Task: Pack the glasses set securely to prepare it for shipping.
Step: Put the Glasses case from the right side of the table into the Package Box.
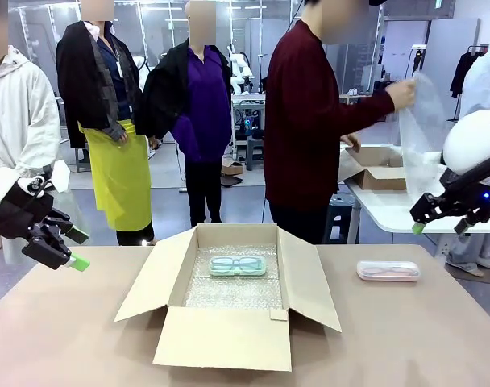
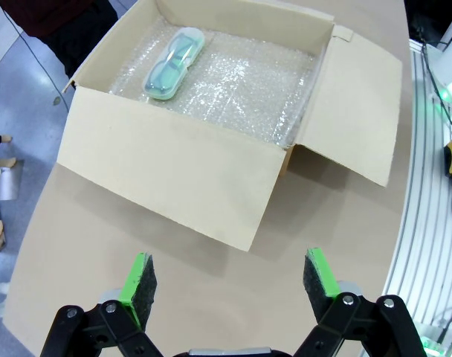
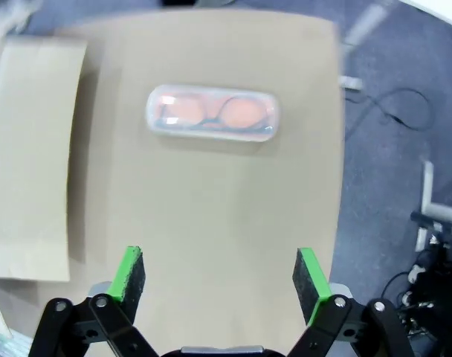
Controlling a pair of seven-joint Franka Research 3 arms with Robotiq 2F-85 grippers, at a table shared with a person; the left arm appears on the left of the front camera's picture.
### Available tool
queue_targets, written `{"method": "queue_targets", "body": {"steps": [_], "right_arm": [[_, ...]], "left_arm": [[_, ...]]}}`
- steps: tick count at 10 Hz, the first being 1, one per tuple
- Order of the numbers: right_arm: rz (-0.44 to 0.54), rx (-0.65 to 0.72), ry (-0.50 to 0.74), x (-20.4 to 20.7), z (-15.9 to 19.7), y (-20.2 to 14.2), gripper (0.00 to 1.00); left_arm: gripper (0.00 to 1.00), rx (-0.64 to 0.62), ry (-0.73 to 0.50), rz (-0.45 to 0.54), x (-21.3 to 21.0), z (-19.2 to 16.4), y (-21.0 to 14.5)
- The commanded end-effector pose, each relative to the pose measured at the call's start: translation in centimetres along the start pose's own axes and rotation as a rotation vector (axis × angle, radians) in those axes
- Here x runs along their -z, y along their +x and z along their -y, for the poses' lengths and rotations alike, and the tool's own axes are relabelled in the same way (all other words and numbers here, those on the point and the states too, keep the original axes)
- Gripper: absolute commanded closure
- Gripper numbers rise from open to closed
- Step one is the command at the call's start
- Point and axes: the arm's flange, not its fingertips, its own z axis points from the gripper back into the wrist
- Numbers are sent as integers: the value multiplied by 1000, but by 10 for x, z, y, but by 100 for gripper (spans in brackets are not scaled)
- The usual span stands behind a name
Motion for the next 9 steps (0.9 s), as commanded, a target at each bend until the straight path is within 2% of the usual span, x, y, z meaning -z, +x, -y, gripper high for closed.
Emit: {"method": "queue_targets", "body": {"steps": [1,2,4,6,8,9], "right_arm": [[-36,-298,73,21,-1,38,0],[-45,-523,121,36,-5,53,0],[25,-796,139,58,-6,70,0],[-23,-929,159,72,-5,83,0],[-40,-1011,84,67,-17,74,0],[-33,-938,112,76,-14,82,0]], "left_arm": [[0,14,-16,27,-1,-2,-1],[0,14,-16,27,-1,-2,-1],[0,14,-16,27,-1,-2,-1],[0,14,-16,27,-1,-2,-1],[0,14,-16,27,-1,-2,-1],[0,14,-16,27,-1,-2,-1]]}}
